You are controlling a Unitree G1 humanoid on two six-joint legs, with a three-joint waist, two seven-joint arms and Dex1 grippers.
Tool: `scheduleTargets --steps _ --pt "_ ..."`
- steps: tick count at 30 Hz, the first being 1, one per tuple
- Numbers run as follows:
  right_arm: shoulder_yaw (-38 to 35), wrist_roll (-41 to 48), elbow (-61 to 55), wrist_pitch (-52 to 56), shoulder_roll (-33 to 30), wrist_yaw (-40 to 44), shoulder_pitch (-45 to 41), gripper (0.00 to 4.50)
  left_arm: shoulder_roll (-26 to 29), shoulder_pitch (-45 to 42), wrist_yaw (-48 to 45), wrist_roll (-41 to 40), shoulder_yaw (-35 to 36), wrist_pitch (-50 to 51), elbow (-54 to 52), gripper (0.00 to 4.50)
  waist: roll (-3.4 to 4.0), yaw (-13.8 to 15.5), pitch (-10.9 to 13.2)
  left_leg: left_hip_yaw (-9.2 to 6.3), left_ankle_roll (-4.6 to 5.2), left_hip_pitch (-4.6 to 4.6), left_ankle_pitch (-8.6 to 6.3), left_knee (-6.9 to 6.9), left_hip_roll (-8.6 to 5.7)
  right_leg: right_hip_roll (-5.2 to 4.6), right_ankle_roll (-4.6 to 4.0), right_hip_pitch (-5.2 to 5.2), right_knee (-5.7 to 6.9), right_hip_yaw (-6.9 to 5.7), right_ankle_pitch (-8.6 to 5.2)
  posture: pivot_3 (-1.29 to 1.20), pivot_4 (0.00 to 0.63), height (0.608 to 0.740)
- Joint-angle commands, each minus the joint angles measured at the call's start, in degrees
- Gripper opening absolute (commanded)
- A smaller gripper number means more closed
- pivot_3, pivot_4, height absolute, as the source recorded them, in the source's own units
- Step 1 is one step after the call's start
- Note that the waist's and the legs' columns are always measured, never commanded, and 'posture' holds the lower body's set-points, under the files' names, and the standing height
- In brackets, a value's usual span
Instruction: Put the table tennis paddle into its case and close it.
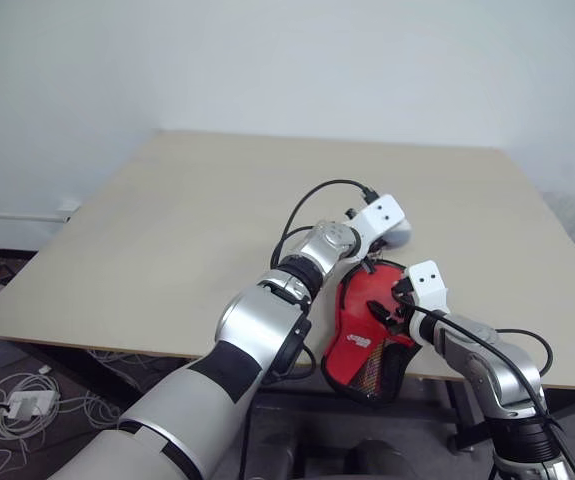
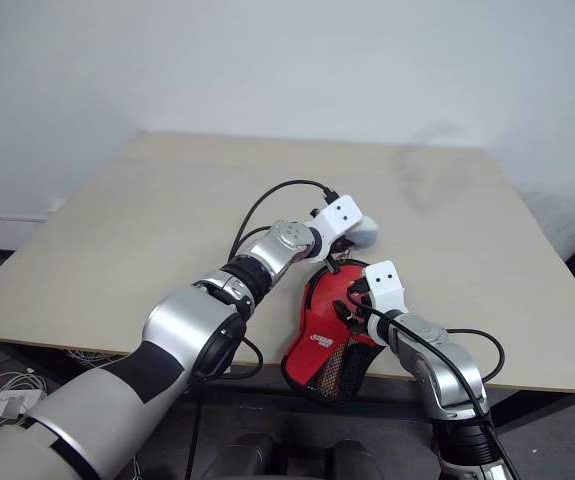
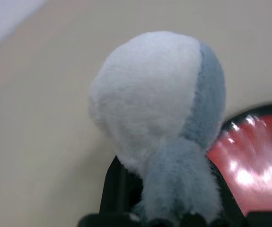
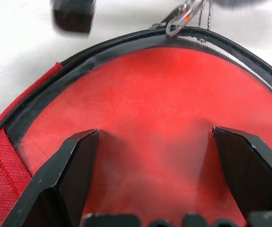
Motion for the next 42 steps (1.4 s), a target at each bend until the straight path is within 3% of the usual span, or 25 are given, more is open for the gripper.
scheduleTargets --steps 1,3,9,18,28,33,37,42 --pt "1.0 -0.6 3.4 2.6 -0.1 -0.2 1.2 4.19 -6.2 0.4 -2.0 0.3 -1.0 -3.4 -3.6 0.77 0.0 0.0 0.0 0.0 0.0 0.0 0.0 0.0 0.0 0.0 0.0 0.0 0.0 0.0 0.0 0.0 0.0 0.74" --pt "1.1 -0.6 3.6 2.5 0.0 -0.2 1.0 4.19 -6.0 0.7 -1.4 0.4 -1.2 -3.3 -3.6 1.28 0.0 0.0 0.0 -0.01 0.01 0.0 0.0 0.0 0.0 -0.01 0.0 0.0 0.0 0.0 0.0 0.0 0.0 0.74" --pt "1.6 -0.7 4.3 1.8 0.0 0.1 0.1 4.19 -5.2 2.1 -2.0 2.3 -3.5 -5.6 -3.6 3.37 -0.03 -0.1 0.0 -0.01 0.01 0.03 0.0 0.01 0.01 0.01 0.01 0.03 0.01 -0.01 0.0 0.0 0.0 0.74" --pt "-0.6 -0.6 3.9 0.6 -1.5 0.7 0.4 4.19 -2.2 2.6 -11.0 0.3 -2.9 -10.7 -4.4 3.37 -0.02 -0.3 0.0 0.03 0.02 0.38 -0.01 -0.04 0.03 0.04 0.02 0.34 -0.01 -0.03 -0.01 0.0 0.0 0.74" --pt "-5.6 0.4 1.1 -0.2 -4.7 2.7 1.0 4.19 6.4 -1.5 -30.7 -11.5 7.8 -8.5 -7.0 3.37 0.07 -0.7 0.0 -0.07 0.15 0.71 -0.09 -0.06 0.06 0.01 0.03 0.87 -0.36 -0.19 -0.02 0.0 0.0 0.74" --pt "-7.4 1.6 -1.5 -0.5 -5.7 4.2 0.1 4.19 12.6 1.4 -43.7 -10.7 5.5 -11.2 -8.9 3.37 0.1 -0.6 0.0 -0.07 0.15 0.73 -0.09 -0.08 0.12 0.09 0.03 0.87 -0.35 -0.18 -0.02 0.0 0.0 0.74" --pt "-10.4 3.4 -2.8 0.1 -6.6 5.4 -1.5 4.19 14.4 4.6 -51.9 -11.7 4.7 -11.2 -10.5 3.37 0.11 -0.5 0.0 -0.06 0.15 0.72 -0.09 -0.08 0.1 0.05 0.02 0.86 -0.37 -0.13 -0.01 0.0 0.0 0.74" --pt "-12.7 5.3 -3.1 0.0 -8.3 6.7 -4.1 4.19 12.7 8.0 -52.3 -11.9 3.7 -10.4 -12.7 3.37 0.11 -0.3 0.0 -0.1 0.17 0.67 -0.1 -0.08 0.06 -0.03 0.02 0.87 -0.44 -0.12 -0.01 0.0 0.0 0.74"
